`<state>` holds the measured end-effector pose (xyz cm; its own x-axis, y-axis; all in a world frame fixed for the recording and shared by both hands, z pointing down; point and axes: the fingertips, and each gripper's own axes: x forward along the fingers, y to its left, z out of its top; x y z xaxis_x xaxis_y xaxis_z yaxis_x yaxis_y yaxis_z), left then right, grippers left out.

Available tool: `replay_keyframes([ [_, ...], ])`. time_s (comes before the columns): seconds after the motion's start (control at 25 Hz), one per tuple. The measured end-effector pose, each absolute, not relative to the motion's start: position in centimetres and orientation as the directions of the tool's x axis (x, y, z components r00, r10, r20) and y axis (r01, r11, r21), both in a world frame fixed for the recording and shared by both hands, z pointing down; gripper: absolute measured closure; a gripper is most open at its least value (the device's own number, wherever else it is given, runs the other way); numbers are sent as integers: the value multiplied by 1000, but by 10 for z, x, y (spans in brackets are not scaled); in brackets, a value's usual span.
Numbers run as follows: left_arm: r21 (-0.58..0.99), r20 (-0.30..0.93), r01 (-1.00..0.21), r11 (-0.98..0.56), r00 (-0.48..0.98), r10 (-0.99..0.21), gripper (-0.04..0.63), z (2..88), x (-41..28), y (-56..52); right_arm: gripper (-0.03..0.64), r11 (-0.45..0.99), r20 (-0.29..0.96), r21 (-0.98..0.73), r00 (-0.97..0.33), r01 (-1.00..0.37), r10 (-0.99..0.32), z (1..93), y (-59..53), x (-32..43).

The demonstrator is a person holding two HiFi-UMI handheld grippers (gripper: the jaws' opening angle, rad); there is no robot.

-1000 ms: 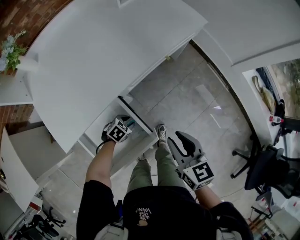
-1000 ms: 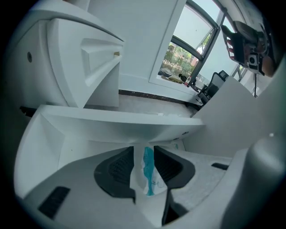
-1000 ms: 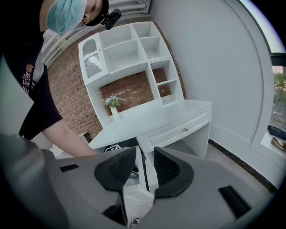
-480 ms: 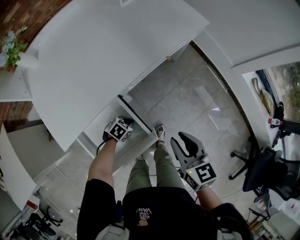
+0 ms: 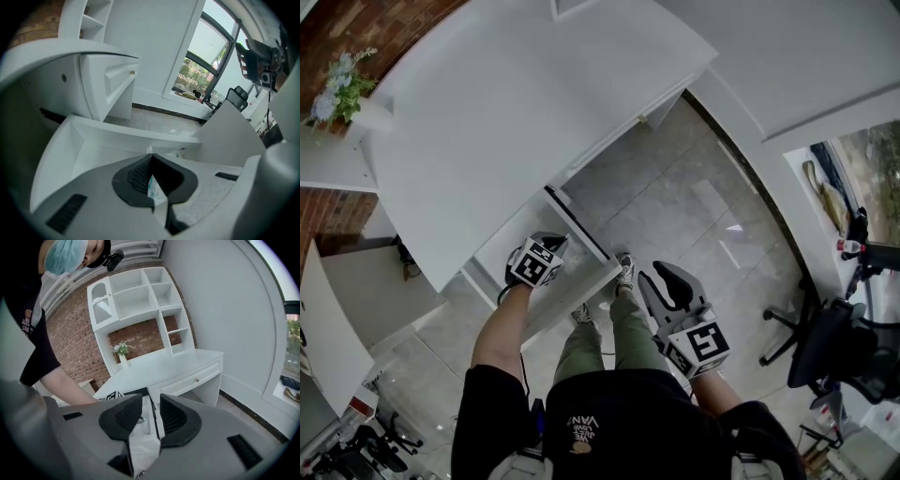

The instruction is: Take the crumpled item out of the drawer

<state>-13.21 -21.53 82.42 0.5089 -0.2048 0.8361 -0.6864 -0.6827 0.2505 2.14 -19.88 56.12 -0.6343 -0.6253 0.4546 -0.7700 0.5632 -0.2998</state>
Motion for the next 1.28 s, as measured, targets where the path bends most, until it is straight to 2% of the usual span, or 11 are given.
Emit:
replay_keyframes([
  [0.52, 119, 724, -784, -609, 488, -487, 589, 716, -172, -211, 505, 594, 408, -258, -644, -762, -648, 525, -170, -2],
  [0.88, 25, 577, -860, -509, 428, -696, 589, 619, -196, -200, 505, 586, 359, -233, -629, -776, -690, 496, -153, -7],
  [1.28, -26, 405, -911, -412, 367, -837, 589, 515, -234, -176, 506, 591, 281, -198, -623, -782, -730, 455, -141, -21],
])
